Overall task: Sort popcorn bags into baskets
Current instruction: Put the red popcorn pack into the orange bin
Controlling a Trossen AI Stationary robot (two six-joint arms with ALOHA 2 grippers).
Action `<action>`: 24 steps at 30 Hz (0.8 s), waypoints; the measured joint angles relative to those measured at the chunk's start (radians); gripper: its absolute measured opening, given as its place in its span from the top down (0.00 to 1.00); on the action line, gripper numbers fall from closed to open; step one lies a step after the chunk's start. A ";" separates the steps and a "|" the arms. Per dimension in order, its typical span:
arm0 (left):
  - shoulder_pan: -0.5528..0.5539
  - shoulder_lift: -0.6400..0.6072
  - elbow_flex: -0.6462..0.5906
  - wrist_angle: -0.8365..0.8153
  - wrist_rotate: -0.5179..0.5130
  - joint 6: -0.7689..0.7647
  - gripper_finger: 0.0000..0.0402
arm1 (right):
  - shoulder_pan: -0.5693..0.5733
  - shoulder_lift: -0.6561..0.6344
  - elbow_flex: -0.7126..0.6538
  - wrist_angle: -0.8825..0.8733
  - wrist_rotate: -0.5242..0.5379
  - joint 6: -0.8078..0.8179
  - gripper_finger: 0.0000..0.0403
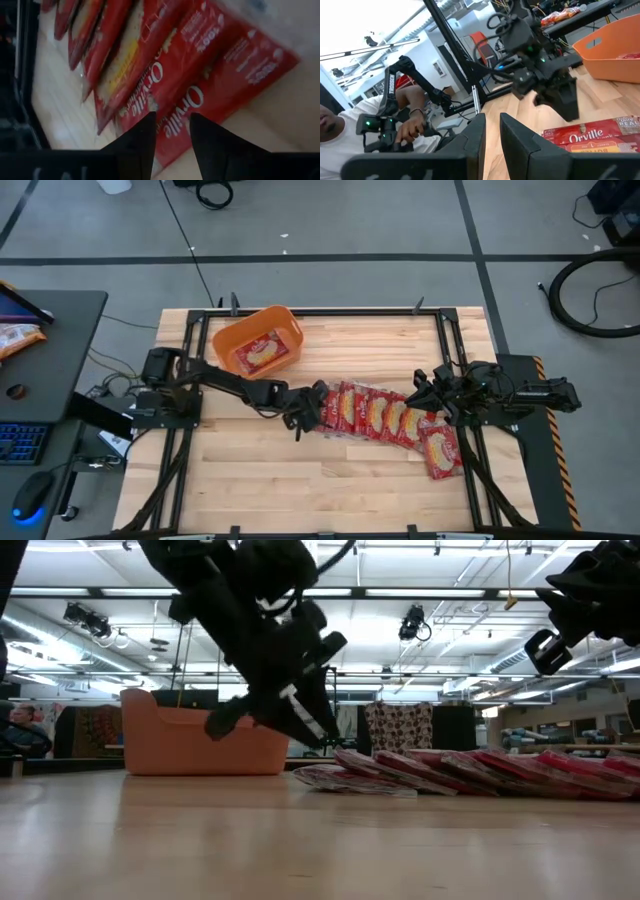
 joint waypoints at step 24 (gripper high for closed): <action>-0.020 0.073 -0.001 0.128 -0.194 0.260 0.69 | 0.000 0.000 0.000 0.026 0.000 0.000 0.85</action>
